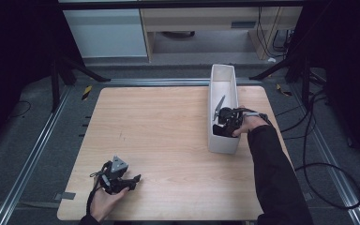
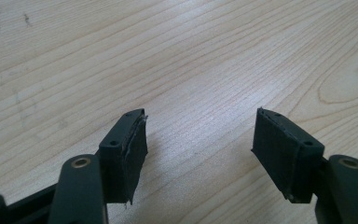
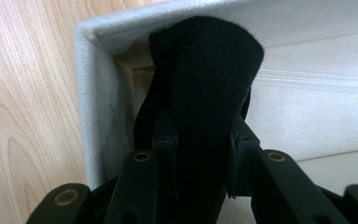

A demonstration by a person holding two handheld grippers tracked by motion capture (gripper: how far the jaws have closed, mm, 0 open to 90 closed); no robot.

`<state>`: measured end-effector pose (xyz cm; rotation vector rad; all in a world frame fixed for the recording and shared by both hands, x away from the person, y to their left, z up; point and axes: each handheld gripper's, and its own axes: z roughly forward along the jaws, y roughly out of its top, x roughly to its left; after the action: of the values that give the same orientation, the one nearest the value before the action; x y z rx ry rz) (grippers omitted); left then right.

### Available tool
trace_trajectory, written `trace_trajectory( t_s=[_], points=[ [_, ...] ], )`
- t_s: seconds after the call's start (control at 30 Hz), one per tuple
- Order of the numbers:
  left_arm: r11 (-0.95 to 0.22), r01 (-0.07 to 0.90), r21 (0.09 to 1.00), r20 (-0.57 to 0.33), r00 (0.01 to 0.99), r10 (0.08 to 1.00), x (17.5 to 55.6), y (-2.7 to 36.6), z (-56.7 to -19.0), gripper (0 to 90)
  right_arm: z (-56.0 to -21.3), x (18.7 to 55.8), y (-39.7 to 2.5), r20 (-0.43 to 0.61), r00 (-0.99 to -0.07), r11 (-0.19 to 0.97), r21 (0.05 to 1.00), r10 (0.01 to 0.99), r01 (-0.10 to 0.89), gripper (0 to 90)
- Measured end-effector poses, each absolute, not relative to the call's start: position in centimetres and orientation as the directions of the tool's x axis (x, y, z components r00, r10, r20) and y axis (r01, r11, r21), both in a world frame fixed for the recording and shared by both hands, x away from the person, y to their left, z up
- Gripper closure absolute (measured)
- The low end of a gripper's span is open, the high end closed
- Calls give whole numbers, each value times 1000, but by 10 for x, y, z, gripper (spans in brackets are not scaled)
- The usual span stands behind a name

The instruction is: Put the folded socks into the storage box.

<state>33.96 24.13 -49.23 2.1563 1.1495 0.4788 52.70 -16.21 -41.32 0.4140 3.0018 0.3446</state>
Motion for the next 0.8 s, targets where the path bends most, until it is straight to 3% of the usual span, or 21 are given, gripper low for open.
trace_trajectory(
  t_s=[0.2, 0.4, 0.53, 0.8],
  points=[
    [-414, 600, 685, 18, 554, 833, 340, 241, -493, 337, -422, 530, -159, -18, -957, 937, 211, 289, 279, 669],
    [-419, 600, 681, 20, 557, 830, 339, 240, -493, 336, -415, 527, -160, -66, -945, 926, 233, 320, 297, 551],
    [-418, 603, 680, 18, 555, 831, 340, 241, -492, 336, -398, 522, -165, -94, -930, 897, 316, 355, 310, 486],
    [-416, 601, 683, 15, 558, 830, 339, 239, -492, 336, -355, 492, -172, -195, -891, 813, 521, 411, 261, 438]
  ],
)
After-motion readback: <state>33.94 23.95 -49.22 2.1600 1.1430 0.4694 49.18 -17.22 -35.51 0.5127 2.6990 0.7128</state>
